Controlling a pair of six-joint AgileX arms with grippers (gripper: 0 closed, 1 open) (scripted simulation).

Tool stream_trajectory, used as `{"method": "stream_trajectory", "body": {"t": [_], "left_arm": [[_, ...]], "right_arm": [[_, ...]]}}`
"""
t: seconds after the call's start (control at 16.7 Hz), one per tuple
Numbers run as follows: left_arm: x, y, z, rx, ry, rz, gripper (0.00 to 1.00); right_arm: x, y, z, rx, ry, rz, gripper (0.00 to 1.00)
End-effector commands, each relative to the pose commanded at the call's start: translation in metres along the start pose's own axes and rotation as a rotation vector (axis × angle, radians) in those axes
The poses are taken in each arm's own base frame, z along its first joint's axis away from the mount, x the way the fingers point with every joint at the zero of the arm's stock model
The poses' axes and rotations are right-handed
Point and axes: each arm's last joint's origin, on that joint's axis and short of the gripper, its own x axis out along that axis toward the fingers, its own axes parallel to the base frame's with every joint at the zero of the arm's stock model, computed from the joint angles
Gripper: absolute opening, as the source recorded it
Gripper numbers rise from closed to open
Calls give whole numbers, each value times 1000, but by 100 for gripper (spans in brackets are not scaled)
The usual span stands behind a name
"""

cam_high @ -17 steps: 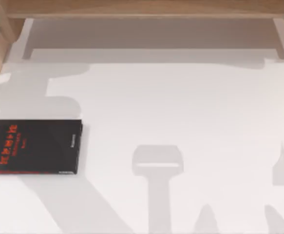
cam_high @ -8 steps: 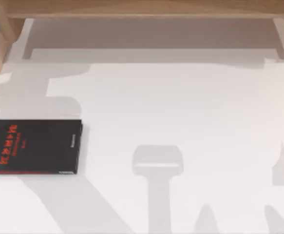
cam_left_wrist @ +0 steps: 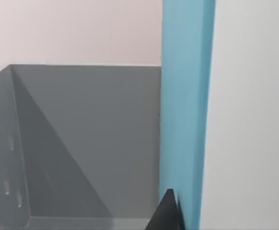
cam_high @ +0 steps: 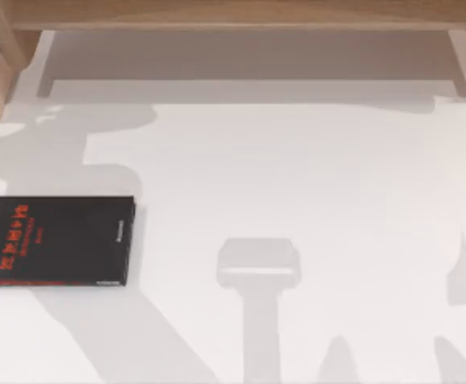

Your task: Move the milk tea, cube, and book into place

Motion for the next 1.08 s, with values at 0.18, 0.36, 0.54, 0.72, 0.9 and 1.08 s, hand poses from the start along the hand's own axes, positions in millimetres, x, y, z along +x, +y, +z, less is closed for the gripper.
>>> {"method": "stream_trajectory", "body": {"t": [0.18,0.36,0.54,0.72,0.9,1.08], "left_arm": [[-1,-2,6,17,-17,10,0],[-6,-15,35,94,-97,47,0],[-18,-43,73,199,-203,102,0],[-42,-77,114,303,-307,179,0],[-73,-106,146,380,-402,246,0],[-102,-130,169,442,-482,305,0]], "right_arm": [[0,0,0,0,0,0,100],[0,0,0,0,0,0,100],[0,0,0,0,0,0,100],[0,0,0,0,0,0,100],[0,0,0,0,0,0,100],[0,0,0,0,0,0,100]]}}
